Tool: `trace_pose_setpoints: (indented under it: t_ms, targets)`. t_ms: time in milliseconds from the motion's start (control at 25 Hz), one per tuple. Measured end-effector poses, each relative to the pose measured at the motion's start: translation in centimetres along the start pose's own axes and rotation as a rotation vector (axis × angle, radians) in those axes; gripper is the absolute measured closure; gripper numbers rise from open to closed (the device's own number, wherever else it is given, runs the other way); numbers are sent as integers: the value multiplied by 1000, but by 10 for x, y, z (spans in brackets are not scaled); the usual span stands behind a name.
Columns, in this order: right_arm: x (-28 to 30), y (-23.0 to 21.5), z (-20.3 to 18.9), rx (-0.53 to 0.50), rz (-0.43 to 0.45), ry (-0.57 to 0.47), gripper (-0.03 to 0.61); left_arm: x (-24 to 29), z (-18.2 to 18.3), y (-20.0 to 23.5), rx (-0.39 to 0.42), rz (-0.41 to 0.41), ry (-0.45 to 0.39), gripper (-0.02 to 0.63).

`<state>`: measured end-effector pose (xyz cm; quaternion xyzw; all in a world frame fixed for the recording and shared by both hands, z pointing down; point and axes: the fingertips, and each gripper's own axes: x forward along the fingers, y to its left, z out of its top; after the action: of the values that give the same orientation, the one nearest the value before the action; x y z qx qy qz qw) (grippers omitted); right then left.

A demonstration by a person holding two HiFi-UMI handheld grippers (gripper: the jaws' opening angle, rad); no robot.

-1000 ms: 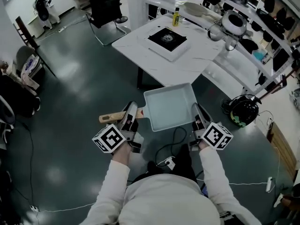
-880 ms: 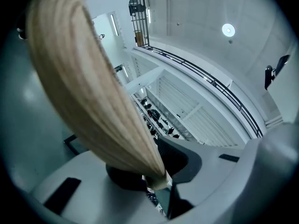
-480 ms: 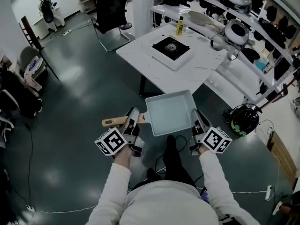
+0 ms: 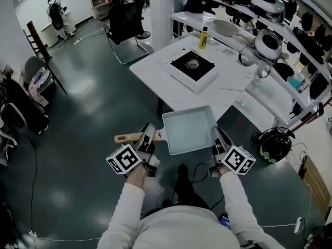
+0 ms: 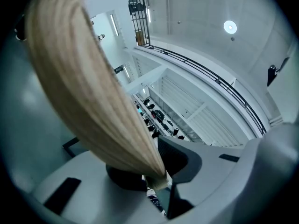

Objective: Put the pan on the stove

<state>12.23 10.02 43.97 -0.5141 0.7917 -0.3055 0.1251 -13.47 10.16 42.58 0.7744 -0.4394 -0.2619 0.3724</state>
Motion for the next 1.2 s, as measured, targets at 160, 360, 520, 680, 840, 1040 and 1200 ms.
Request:
trace_pose_setpoints:
  t_ms: [160,360,520,680,840,1040,1200]
  targets:
    - [37,-18,19,11,0,-6,528,44,10,13,-1,-4,6,528]
    - [87,-37,47,7,1,-4,528,100,30,27,3,-2,4,528]
    - [118,-59,66,9,-4,12,528,141,34,35,-3,7,9,528]
    - [149,-75,88,4,5,12,528,183,42,41,0,6,17,528]
    - [175,-95,106,1,3,13,528,219,47,47,4,7,21,528]
    - [206,-115,125,4,9,11,528,258,49,56,8,16,16,528]
    - [229,-133,135,8,7,14,528,286,51,64,18,26,13,528]
